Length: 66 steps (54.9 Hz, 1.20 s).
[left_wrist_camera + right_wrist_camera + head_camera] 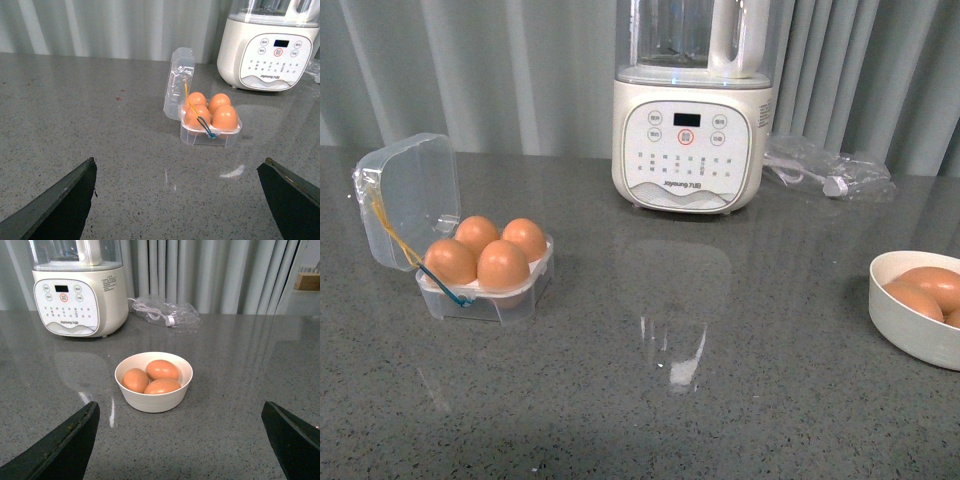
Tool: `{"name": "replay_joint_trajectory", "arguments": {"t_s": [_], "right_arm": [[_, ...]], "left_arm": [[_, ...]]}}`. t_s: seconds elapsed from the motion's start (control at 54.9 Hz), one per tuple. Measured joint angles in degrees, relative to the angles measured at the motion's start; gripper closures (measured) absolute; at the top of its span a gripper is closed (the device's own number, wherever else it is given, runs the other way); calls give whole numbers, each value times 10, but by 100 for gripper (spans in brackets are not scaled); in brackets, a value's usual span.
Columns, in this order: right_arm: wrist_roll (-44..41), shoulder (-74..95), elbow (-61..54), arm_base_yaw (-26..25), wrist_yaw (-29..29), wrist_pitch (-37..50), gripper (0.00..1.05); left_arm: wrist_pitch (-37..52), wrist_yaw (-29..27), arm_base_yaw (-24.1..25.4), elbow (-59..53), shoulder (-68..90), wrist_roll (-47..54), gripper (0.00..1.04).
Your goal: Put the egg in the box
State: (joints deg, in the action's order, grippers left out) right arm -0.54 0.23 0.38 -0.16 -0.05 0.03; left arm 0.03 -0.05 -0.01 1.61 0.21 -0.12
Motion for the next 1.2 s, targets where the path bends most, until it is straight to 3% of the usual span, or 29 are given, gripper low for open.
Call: {"name": "replay_joint_trajectory", "arguments": {"t_s": [0.528,0.674,0.747,1.039,1.203], "right_arm": [[0,0,0,0,0,0,7],[0,0,0,0,0,0,7],[0,0,0,0,0,0,7],[0,0,0,0,0,0,7],[0,0,0,0,0,0,7]], "left_arm": [[-4,-2,0,2,3,0,7],[-222,-16,3,90,139,-18,7],[-240,-5,12,107,179,-19,7],[24,4,6,269,461,20,7],[108,-10,-7,394,655,40,7]]}}
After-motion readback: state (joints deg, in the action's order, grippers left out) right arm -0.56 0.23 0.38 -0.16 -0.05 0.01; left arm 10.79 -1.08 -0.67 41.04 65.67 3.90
